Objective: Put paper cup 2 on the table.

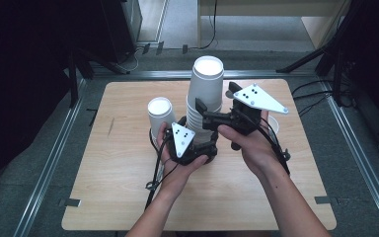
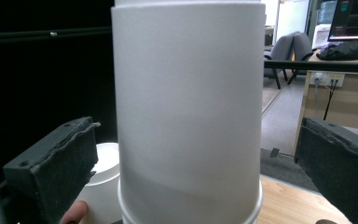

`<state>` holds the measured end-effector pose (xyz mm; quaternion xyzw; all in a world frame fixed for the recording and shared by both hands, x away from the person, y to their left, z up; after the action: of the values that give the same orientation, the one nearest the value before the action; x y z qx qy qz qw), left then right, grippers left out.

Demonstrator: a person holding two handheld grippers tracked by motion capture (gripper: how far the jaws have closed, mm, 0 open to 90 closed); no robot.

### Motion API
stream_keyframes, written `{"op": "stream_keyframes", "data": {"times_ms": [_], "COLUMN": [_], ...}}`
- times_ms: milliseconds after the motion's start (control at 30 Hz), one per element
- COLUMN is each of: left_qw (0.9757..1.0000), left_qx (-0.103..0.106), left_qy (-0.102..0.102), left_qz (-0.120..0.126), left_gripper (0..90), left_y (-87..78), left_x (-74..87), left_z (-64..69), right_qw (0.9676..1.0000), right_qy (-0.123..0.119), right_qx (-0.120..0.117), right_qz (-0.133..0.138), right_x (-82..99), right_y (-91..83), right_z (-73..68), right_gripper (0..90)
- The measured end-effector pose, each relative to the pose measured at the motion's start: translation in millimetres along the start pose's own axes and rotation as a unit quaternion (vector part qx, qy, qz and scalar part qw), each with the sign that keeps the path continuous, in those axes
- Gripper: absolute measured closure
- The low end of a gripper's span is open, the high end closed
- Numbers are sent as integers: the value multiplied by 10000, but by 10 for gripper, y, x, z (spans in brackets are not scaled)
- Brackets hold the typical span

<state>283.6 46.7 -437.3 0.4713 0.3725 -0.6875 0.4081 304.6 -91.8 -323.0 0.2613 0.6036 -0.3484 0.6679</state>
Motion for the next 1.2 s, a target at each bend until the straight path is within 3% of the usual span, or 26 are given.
{"op": "stream_keyframes", "data": {"times_ms": [233, 400, 500, 633, 1200], "left_qw": [10000, 9999, 9998, 9997, 9998], "left_qx": [-84, -141, -193, -216, -187], "left_qy": [-20, 26, 32, 102, 99], "left_qz": [47, 51, 53, 39, 28], "left_gripper": [15, 16, 22, 47, 52], "left_y": [46, 68, 85, 97, 90], "left_x": [10, 12, 18, 35, 34], "left_z": [3, 12, 9, -3, -10], "right_qw": [9998, 9994, 9990, 9990, 9999], "right_qy": [59, -2, 154, 201, 122], "right_qx": [-134, -162, -135, -197, 35], "right_qz": [-136, -311, -409, -358, -114], "right_x": [9, 35, 50, 56, -63], "right_y": [160, 260, 296, 306, 278], "right_z": [10, -27, -8, 5, -1], "right_gripper": [0, 61, 94, 108, 121]}}
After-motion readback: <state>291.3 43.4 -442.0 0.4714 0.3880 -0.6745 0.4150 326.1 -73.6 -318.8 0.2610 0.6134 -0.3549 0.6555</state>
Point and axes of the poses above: each handheld gripper's, and its own axes: y roughly forward along the jaws, x roughly out of its underside, z roughly to its right, the point moved 1 cm from there along y, roughly forward along the jaws, and after that the axes turned 13 degrees about -y, right-handed, at the moved point
